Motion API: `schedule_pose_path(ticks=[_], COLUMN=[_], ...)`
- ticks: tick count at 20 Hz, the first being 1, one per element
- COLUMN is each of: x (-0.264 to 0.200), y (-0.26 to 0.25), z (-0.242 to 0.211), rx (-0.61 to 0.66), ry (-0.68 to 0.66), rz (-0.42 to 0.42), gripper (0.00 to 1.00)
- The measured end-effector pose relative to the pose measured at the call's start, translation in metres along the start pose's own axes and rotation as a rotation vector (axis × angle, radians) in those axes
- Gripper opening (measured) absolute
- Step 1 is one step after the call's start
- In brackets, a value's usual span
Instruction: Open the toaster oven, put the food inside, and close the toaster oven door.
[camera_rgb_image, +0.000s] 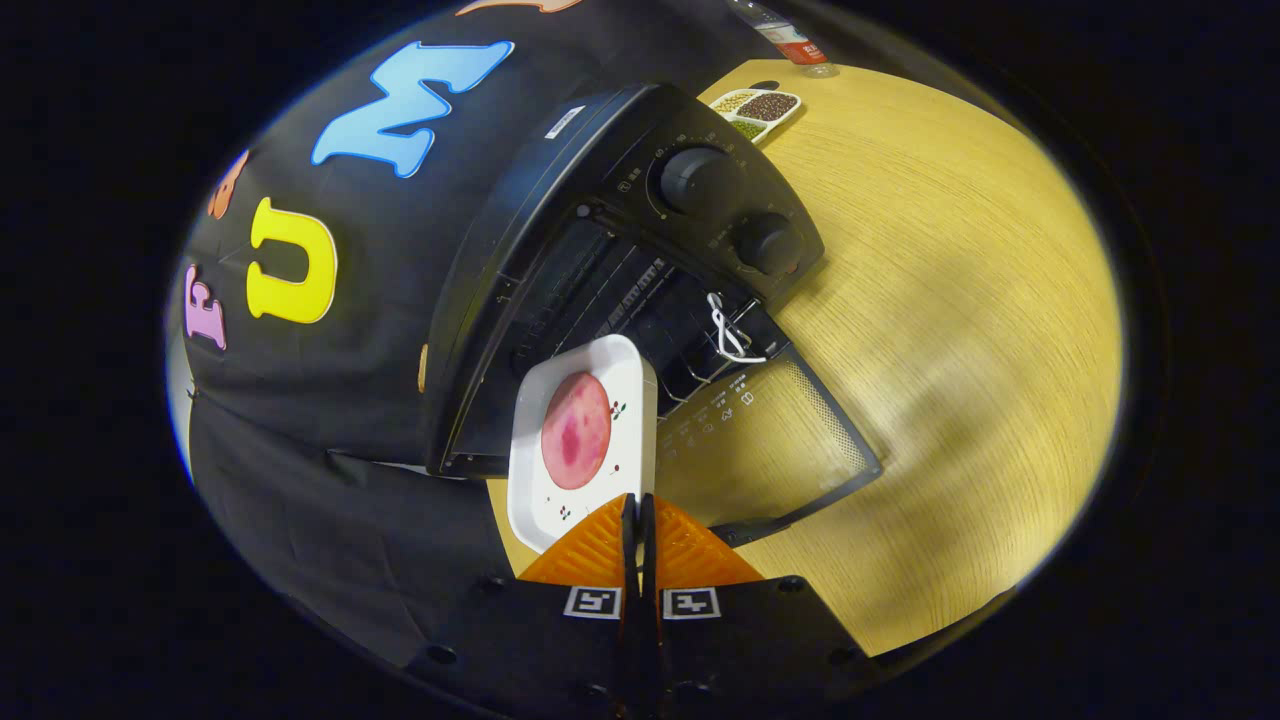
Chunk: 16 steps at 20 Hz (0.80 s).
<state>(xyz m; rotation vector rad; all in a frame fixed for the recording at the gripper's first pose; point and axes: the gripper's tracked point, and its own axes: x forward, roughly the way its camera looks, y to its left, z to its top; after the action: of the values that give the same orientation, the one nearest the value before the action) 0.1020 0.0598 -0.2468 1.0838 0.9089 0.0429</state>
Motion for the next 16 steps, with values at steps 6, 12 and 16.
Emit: schedule_pose_path(ticks=[6, 12, 16], x=[0.029, 0.056, 0.070], y=[0.009, 0.007, 0.012], z=[0.016, 0.030, 0.042], rx=[0.059, 0.086, 0.119], ry=[-0.077, -0.177, -0.239], rz=[0.043, 0.009, -0.009], gripper=[0.02, 0.02, 0.02])
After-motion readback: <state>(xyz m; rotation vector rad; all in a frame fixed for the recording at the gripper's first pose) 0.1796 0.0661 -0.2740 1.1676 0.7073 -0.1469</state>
